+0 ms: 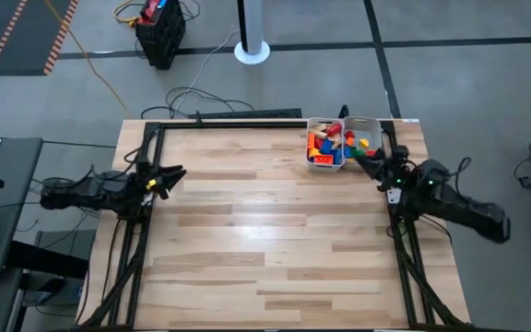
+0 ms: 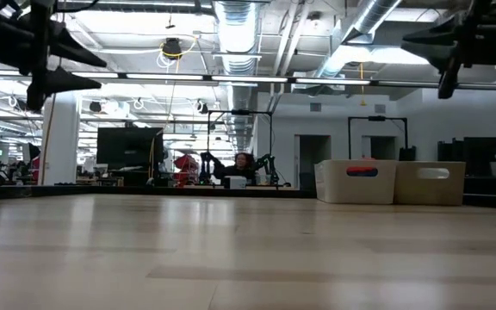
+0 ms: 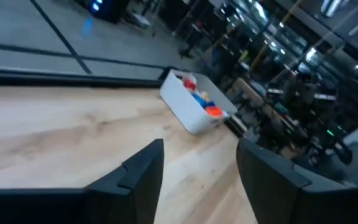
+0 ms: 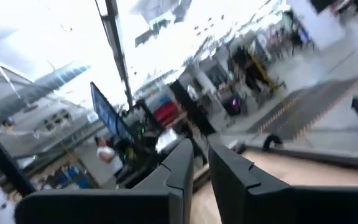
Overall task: Sort blocks by size
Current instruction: Return to Home Position
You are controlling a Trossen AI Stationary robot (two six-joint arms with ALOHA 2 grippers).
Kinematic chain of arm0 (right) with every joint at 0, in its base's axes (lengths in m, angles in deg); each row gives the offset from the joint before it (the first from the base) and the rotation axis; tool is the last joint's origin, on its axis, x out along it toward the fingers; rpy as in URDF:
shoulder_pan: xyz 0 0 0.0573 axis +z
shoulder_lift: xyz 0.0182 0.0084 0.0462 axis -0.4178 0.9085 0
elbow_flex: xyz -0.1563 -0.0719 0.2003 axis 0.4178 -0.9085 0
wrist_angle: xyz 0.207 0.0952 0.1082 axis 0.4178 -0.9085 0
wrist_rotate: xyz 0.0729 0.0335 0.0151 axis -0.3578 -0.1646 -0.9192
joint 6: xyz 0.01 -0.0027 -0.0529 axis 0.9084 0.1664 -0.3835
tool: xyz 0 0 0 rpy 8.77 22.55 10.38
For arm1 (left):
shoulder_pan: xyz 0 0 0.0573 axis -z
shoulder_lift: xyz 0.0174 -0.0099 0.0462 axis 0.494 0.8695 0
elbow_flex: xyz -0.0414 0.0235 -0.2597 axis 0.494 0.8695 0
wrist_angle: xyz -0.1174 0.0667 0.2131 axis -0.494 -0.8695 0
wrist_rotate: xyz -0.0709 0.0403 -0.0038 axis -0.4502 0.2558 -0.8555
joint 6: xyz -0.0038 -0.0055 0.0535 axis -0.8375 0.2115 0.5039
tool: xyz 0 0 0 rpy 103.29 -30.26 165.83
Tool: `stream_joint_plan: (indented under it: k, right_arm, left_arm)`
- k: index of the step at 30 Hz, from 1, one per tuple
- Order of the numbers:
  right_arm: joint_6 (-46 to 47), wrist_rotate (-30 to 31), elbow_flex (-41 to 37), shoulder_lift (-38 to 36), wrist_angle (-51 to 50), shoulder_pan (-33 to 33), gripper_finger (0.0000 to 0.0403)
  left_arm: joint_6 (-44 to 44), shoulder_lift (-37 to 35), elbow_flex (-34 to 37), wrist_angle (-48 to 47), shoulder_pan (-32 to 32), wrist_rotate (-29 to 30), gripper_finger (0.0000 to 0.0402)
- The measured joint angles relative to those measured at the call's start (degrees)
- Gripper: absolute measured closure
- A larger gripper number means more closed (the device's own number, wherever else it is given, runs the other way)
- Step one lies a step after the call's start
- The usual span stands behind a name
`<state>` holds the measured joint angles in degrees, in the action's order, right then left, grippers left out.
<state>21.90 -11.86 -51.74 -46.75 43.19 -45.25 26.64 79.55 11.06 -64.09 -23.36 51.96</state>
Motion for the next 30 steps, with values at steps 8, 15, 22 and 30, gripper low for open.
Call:
stream_joint_plan:
  k: [8, 15, 22, 30]
  right_arm:
    - [4.0, -16.2, 0.4, -1.9, -1.5, -17.5, 0.0334]
    - [7.2, -26.8, 0.4, -2.5, 2.9, -31.5, 0.0334]
    - [13.2, -34.2, 0.4, -2.5, 3.3, -37.7, 0.0334]
    - [15.4, -31.3, 0.4, -2.4, 1.7, -34.3, 0.0334]
  left_arm:
    - [-1.3, 0.2, 1.9, -2.0, 0.0, 0.6, 0.0246]
    - [-2.2, 0.2, 4.3, -0.9, 0.0, -1.4, 0.0273]
    - [-1.9, 0.2, 7.7, 1.2, 0.0, -4.2, 0.0299]
    - [2.5, 0.3, 8.7, 2.3, 0.0, -4.3, 0.0326]
